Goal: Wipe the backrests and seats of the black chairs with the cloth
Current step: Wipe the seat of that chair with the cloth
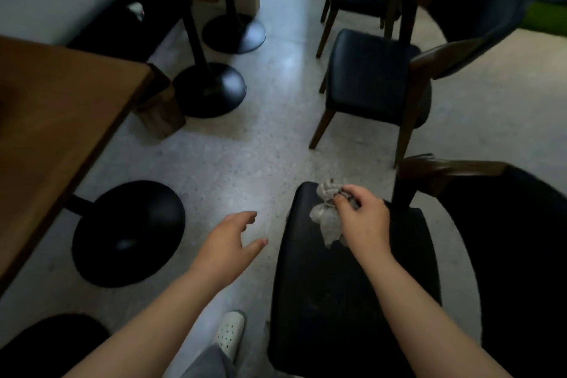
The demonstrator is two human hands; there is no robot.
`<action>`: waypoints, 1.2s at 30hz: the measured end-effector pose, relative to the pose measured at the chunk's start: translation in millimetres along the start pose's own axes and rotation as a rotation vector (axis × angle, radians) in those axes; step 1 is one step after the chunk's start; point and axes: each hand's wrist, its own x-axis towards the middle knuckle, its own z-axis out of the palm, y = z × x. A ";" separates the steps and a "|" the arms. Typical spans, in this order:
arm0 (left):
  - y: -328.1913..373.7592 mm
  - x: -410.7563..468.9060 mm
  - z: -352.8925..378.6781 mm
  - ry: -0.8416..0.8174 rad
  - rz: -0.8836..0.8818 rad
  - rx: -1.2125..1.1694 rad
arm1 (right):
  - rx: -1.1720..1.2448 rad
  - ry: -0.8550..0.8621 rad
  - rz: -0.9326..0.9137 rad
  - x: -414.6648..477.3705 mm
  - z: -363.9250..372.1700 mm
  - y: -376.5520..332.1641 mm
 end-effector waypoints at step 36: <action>1.1 -100.1 -242.8 0.084 0.240 0.068 | 0.144 0.059 -0.143 -125.4 8.3 -217.6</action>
